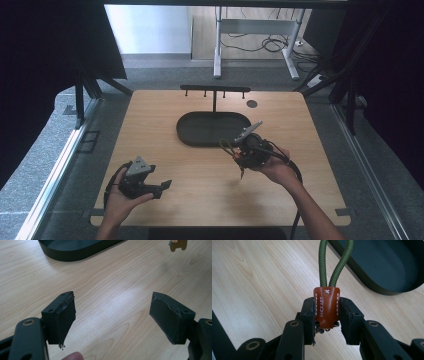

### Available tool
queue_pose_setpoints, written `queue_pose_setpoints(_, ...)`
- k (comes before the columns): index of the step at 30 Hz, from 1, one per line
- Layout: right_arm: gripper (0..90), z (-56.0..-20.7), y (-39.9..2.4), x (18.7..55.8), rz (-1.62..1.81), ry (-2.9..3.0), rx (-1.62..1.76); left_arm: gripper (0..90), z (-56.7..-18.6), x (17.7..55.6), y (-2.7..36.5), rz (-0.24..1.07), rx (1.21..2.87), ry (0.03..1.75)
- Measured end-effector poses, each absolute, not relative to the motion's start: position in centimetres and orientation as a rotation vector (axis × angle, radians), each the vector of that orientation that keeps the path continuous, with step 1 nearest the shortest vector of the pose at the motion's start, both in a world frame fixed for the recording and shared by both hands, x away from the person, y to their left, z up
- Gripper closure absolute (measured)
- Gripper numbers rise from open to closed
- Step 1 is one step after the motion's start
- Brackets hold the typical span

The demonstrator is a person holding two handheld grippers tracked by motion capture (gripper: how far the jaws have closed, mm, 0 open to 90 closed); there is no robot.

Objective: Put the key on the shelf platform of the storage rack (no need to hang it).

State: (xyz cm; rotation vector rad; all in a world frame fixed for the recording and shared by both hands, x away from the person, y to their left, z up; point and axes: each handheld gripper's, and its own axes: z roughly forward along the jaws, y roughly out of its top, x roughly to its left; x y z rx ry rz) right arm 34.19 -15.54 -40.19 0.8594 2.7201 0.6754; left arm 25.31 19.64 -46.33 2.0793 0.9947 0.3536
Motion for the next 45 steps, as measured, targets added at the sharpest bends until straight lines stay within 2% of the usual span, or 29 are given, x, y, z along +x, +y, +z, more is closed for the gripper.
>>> queue_pose_setpoints(18, 67.0, -37.4, -14.7, 37.1, 0.675, 2.698, 0.844, 21.2, -46.2, 25.3, 20.0, 0.357, 2.071, 1.000)
queue_pose_setpoints(45, 67.1, -36.6, -13.1, 43.8, 0.673, 2.721, 0.886, 21.2, -46.1, 25.4, 20.9, 0.359, 2.048, 1.023)
